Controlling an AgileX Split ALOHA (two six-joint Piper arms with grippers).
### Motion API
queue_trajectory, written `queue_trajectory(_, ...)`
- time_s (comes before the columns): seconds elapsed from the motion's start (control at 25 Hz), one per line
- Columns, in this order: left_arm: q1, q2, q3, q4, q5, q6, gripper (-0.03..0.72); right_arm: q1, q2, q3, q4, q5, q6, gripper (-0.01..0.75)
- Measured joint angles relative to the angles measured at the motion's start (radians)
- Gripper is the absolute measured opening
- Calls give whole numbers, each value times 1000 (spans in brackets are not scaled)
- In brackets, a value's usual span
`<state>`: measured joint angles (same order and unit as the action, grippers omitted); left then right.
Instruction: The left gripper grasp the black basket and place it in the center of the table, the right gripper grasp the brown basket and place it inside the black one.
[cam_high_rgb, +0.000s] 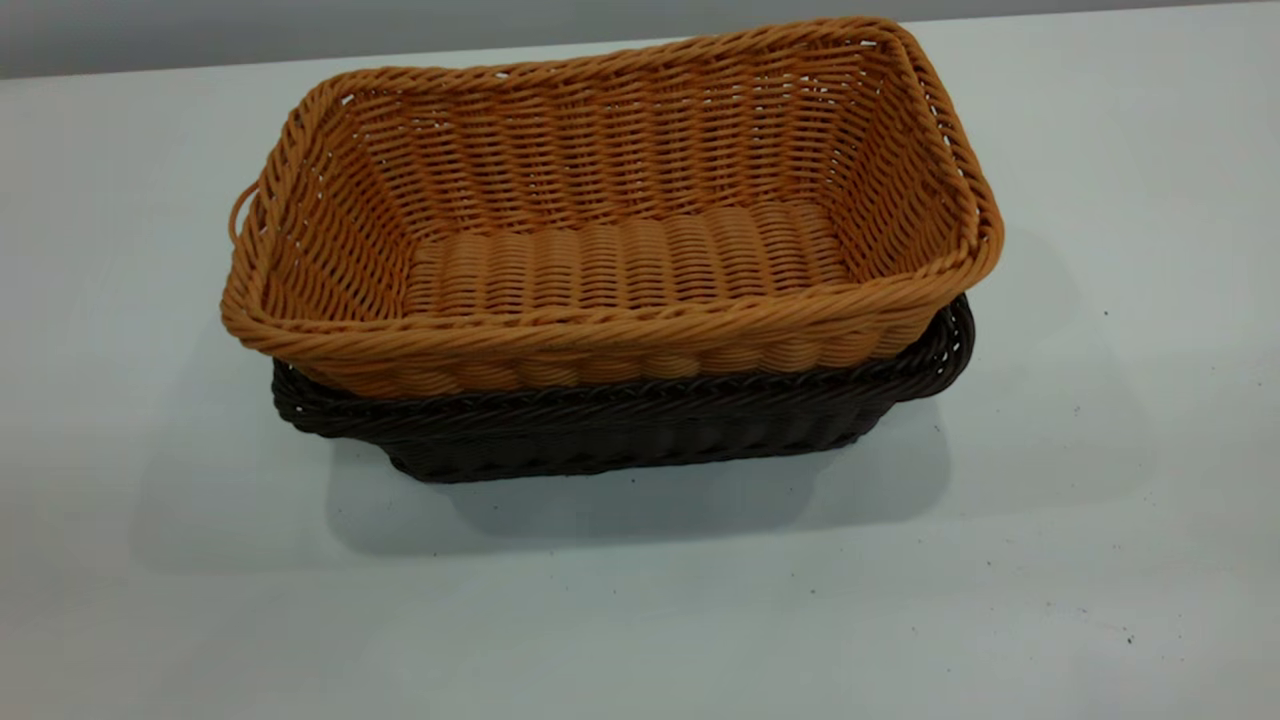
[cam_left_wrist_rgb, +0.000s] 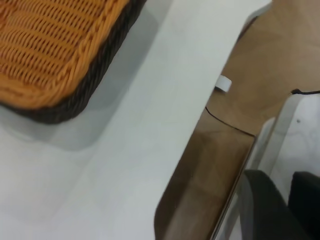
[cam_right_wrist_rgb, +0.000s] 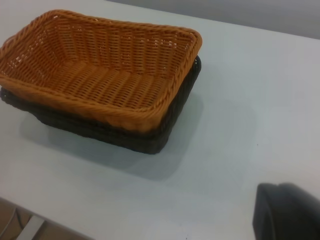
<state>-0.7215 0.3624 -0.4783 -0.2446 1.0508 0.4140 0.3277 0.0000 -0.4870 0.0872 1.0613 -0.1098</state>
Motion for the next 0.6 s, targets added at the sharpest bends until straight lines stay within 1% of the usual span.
queue_trajectory(0.2,1,-91,6,16,-3,-54,106,0,0,0,1,0,1,2)
queue_trajectory(0.4,1,-93,24,27,44,-153,102,0,0,0,1,0,1,2)
queue_trajectory(0.44,1,-93,26,32,60,-156,102,0,0,0,1,0,1,2)
queue_trajectory(0.6,1,-92,25,32,44,-156,89,0,0,0,9,-1,1,2)
